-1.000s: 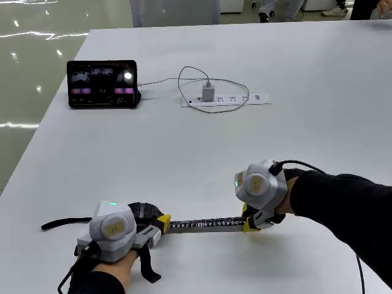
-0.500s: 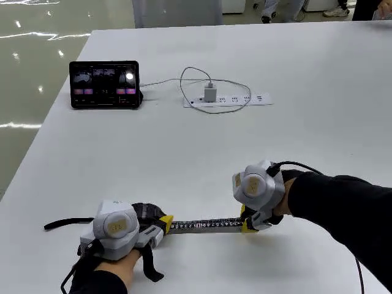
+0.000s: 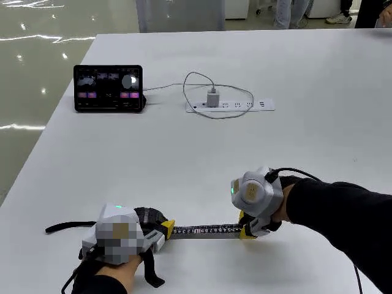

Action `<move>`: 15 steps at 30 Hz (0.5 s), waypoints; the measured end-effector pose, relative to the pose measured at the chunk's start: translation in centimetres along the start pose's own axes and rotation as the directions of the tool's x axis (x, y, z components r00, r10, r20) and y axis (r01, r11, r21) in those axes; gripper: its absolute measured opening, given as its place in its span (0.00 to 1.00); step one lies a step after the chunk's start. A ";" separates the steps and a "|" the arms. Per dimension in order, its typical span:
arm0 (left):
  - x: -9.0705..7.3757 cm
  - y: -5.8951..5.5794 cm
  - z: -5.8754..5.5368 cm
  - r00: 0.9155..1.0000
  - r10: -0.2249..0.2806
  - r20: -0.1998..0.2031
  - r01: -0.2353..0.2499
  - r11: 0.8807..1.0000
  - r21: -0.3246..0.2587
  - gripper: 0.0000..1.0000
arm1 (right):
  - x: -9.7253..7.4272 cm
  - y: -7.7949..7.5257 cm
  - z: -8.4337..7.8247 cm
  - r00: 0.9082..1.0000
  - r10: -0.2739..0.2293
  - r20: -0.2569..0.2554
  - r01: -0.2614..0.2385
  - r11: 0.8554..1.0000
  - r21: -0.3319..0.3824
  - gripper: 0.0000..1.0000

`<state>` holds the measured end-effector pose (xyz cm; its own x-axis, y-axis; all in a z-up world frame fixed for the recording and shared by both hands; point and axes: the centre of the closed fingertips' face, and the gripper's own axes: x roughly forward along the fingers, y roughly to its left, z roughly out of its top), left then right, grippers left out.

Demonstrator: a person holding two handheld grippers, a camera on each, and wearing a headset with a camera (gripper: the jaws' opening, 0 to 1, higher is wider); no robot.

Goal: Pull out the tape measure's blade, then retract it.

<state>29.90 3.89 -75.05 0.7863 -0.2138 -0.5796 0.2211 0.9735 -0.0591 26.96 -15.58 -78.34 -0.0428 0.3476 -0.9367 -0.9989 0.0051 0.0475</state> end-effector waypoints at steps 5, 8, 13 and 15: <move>0.0 0.0 0.0 1.000 -0.001 0.001 0.001 1.000 0.000 0.62 | 0.1 0.0 0.3 1.000 -0.001 0.021 0.001 1.000 -0.009 0.10; 0.0 0.0 0.0 1.000 -0.001 0.001 0.001 1.000 0.000 0.62 | 0.2 0.1 0.5 1.000 -0.002 0.016 0.003 1.000 -0.016 0.10; 0.0 0.0 0.0 1.000 -0.001 -0.005 0.001 1.000 -0.002 0.62 | 0.3 0.0 0.8 1.000 -0.007 0.009 0.007 1.000 -0.021 0.10; 0.0 0.0 0.0 1.000 -0.002 -0.006 0.002 1.000 -0.002 0.62 | 0.3 0.0 1.0 1.000 -0.013 0.015 0.013 1.000 -0.019 0.10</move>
<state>29.92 3.90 -75.11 0.7823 -0.2149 -0.5847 0.2212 0.9733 -0.0617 26.94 -14.57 -78.30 -0.0296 0.3616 -0.9319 -0.9996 -0.0081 0.0286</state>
